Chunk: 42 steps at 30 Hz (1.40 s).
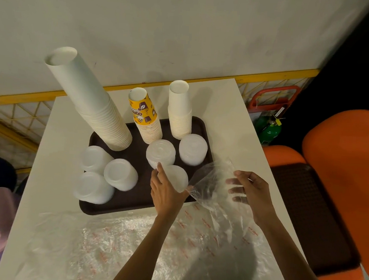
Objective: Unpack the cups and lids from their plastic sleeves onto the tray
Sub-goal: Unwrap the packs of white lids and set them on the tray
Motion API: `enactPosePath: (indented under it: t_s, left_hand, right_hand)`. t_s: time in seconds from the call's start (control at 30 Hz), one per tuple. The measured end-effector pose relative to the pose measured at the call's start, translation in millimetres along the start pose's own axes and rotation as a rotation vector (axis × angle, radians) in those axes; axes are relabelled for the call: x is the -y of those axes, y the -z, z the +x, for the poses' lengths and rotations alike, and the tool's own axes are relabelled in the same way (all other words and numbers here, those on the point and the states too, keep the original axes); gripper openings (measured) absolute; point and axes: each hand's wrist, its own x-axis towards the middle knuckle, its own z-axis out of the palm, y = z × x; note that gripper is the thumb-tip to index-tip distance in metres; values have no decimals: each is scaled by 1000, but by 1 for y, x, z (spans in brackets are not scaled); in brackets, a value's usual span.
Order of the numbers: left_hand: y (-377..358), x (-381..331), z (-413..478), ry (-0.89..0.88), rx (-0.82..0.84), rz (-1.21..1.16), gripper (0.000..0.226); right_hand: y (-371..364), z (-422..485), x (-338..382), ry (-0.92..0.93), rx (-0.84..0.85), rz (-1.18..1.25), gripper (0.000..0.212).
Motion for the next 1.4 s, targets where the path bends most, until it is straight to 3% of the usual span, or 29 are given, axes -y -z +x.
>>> enactPosePath:
  t_s: [0.43,0.6,0.67,0.77,0.93,1.0,1.17,1.27,1.4]
  left_hand:
    - [2,-5,2,23,-17,-21,118]
    - [35,-23,-13,-58,-190,-395,89]
    - [52,-32,-24,-84,-117,-598,72]
    - [71,-42,-41,-103,138,-793,66]
    - [82,-48,-72,-233,452,-709,85]
    - [77,-49,-75,-266,416,-640,69]
    - [76,-54,-77,-198,301,-804,15]
    - [85,-60,-79,-159,296,-864,10]
    - [96,-63,-78,-107,281,-955,15]
  right_hand:
    - [4,-4,7,-32,-17,71,11]
    - [5,-4,14,-110,-36,224,14]
    - [2,-4,15,-160,-55,309,15]
    - [-5,-4,18,-201,-61,452,15]
    - [-13,-15,25,-188,-18,647,19]
    - [-14,-17,26,-199,-10,715,20]
    - [-14,-29,29,-188,38,823,16]
    - [-11,-37,32,-121,77,560,29]
    - [-8,-62,34,-8,307,-26,80]
